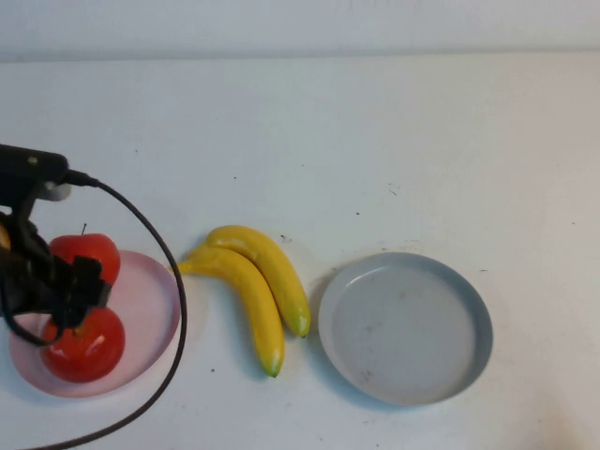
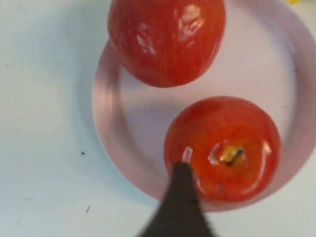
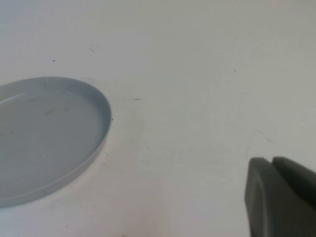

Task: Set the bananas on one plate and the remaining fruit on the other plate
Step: Put another type of fruit in the right plate

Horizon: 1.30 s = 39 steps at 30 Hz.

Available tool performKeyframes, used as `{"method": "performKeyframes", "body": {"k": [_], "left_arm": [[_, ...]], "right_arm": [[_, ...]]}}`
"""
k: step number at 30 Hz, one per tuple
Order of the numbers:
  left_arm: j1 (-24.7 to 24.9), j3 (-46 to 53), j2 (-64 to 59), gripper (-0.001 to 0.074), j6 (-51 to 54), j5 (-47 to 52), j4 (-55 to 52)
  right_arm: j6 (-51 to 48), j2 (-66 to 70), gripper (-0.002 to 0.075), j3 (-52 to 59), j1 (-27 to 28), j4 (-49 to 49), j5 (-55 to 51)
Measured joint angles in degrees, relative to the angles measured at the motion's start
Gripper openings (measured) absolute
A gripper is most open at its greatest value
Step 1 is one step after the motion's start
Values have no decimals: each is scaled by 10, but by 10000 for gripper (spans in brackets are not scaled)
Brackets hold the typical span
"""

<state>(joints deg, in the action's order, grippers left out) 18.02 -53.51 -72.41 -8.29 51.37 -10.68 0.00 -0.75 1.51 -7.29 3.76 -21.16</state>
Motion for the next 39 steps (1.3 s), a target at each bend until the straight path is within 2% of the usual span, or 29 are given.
{"method": "performKeyframes", "body": {"k": [3, 5, 7, 9, 17, 25, 31, 34, 39], "left_arm": [[0, 0, 65, 364, 6, 25, 6], [0, 0, 106, 163, 12, 39, 7], [0, 0, 144, 78, 15, 47, 8], [0, 0, 175, 36, 16, 49, 15], [0, 11, 329, 6, 22, 46, 39], [0, 137, 444, 4, 15, 14, 50], [0, 172, 477, 4, -5, 1, 50], [0, 189, 477, 4, 27, -65, 50], [0, 252, 481, 4, 48, -239, 50]], "right_arm": [[0, 0, -17, 0, 0, 0, 0], [0, 0, -17, 0, 0, 0, 0], [0, 0, -17, 0, 0, 0, 0], [0, 0, -17, 0, 0, 0, 0], [0, 0, -17, 0, 0, 0, 0], [0, 0, -17, 0, 0, 0, 0], [0, 0, -17, 0, 0, 0, 0], [0, 0, -17, 0, 0, 0, 0], [0, 0, -17, 0, 0, 0, 0]]}}
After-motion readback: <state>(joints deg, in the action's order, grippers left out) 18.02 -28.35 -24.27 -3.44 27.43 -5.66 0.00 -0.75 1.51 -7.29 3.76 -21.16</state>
